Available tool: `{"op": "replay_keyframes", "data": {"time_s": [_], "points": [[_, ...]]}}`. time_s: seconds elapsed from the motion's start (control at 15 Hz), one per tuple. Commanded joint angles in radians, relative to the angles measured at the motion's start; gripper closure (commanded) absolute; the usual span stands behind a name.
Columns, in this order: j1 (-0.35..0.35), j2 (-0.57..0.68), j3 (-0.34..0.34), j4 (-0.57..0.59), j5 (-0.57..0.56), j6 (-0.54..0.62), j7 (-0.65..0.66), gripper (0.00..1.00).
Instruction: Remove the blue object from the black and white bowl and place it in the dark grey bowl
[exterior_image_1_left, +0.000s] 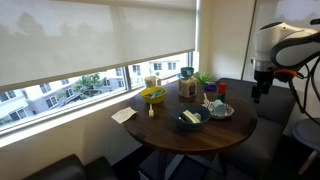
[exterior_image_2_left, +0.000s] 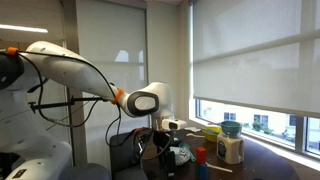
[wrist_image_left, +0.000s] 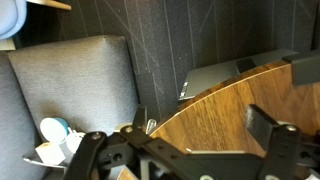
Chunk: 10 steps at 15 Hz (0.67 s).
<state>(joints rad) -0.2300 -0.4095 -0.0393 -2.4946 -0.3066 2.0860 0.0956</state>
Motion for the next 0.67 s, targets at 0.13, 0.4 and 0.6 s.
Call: {"op": "replay_keyframes", "data": {"time_s": [0.13, 0.4, 0.6], "points": [[0.052, -0.016, -0.022, -0.017, 0.036, 0.075, -0.028, 0.0], [0.144, -0.05, 0.004, -0.003, 0.043, 0.159, -0.13, 0.0], [0.226, -0.046, -0.007, 0.005, 0.108, 0.223, -0.228, 0.0]]}}
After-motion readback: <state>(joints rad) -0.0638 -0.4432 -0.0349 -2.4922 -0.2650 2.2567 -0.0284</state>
